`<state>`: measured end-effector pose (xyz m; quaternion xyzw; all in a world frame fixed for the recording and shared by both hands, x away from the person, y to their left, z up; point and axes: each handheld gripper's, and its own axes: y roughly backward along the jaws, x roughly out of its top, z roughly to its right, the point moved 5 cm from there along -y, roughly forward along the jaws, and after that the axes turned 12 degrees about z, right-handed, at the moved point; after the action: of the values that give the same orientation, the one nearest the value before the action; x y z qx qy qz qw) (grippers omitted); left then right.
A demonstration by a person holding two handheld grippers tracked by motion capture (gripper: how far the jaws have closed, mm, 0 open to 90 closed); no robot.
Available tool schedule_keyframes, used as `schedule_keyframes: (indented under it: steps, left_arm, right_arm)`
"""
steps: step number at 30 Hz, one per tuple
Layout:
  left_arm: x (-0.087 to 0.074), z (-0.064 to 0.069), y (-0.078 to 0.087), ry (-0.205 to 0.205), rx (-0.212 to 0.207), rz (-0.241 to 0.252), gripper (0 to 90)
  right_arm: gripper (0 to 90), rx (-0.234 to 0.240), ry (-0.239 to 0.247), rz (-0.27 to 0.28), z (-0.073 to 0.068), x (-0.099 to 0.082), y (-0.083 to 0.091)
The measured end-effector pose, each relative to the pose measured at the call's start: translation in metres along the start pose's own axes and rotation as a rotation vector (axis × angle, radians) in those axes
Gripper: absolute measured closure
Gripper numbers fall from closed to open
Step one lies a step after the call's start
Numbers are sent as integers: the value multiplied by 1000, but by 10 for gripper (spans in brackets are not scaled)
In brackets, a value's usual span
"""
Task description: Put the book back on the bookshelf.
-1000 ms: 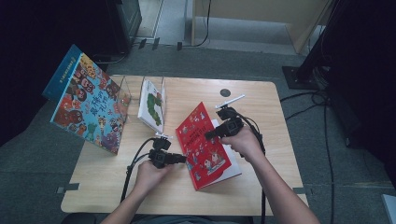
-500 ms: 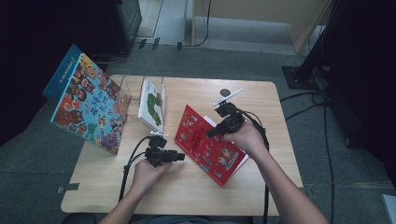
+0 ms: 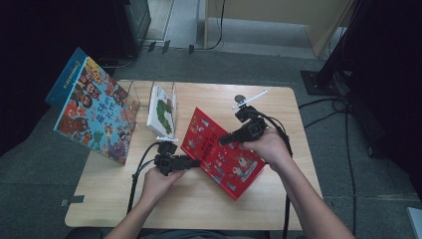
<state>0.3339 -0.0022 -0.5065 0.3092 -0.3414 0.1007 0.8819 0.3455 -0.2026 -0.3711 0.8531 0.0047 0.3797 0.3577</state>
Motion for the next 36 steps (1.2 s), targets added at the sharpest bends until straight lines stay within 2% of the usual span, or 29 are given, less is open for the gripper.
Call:
schedule_keyframes:
  steps: [4,6,8,9,10,11,12,13,14,16,17,18,19,20,22,23,27,29,36]
  left_arm:
    - [6,1,5,19,-45,25,311]
    - [10,3,6,37,-96,40,264]
    - [14,6,9,25,-137,54,244]
    - [16,9,10,30,-164,75,222]
    - [19,12,14,36,-212,102,217]
    - [23,16,17,26,-238,125,210]
    - [28,19,23,9,-231,175,212]
    - [31,21,30,-38,-235,191,259]
    - [34,21,34,-63,-242,200,317]
    - [41,22,45,-68,-305,211,456]
    - [44,24,49,-85,-320,207,513]
    - [46,25,52,-103,-334,202,560]
    - [49,28,58,-145,-354,195,616]
    - [52,32,61,-175,-355,191,676]
    - [58,36,67,-201,-338,174,709]
    - [61,37,68,-209,-333,172,712]
    - [71,43,76,-285,-309,165,732]
    - [74,47,78,-326,-295,143,741]
    - [78,55,81,-422,-287,124,768]
  right_arm:
    - [879,68,1,52,3,-8,4]
    - [877,121,4,103,6,-14,8]
    - [878,158,12,142,8,-19,11]
    - [878,186,14,144,9,-23,12]
    - [881,213,21,154,10,-26,13]
    - [888,234,18,157,11,-30,14]
    - [889,263,29,146,13,-35,13]
    - [890,286,35,148,14,-40,12]
    - [890,307,24,144,17,-45,11]
    - [886,325,49,140,22,-53,6]
    - [874,331,72,156,23,-55,4]
    - [853,318,107,176,25,-55,3]
    - [815,304,128,188,25,-55,3]
    - [769,254,168,213,27,-53,2]
    - [742,246,182,235,28,-48,2]
    - [734,232,188,245,28,-46,2]
    - [684,196,229,285,25,-38,1]
    - [660,176,241,299,26,-36,0]
    - [624,171,258,298,27,-35,0]
